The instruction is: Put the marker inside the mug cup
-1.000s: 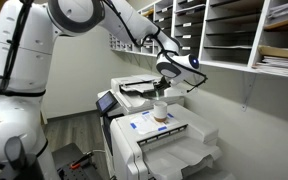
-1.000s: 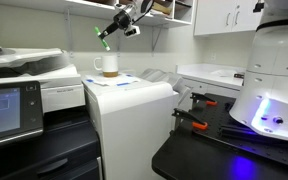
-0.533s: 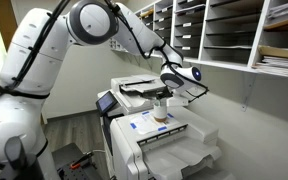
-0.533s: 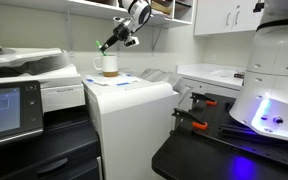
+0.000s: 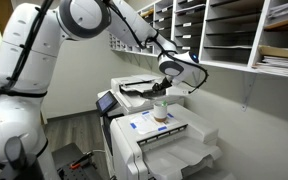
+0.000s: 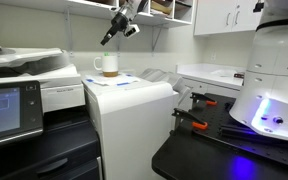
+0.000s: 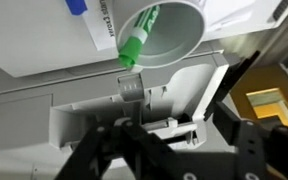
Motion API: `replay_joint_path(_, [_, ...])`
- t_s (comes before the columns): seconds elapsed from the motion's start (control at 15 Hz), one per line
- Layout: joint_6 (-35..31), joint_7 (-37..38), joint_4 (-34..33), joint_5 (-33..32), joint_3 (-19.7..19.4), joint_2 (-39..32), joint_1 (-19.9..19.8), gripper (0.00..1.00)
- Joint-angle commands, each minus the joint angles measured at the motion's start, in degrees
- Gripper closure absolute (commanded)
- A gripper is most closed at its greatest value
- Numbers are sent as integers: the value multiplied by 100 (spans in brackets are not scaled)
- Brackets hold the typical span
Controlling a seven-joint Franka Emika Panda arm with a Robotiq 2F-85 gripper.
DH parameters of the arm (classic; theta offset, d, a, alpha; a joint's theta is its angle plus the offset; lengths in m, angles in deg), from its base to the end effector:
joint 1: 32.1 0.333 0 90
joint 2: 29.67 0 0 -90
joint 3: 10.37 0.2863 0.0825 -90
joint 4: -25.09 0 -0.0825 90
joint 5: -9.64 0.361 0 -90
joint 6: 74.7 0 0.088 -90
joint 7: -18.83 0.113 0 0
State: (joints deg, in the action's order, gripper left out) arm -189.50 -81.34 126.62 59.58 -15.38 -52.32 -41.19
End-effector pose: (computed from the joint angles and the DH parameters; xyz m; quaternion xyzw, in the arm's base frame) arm 0.6073 -0.0968 0.3236 -0.8058 -0.4709 -0.2571 0.2509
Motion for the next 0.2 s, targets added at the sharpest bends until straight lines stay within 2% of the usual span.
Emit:
replay_joint_path(0.0, [-90,1392,266,-1087,-5,508,212,0])
replay_joint_path(0.13, [-58,2033,315,-1665,81,665,254,0])
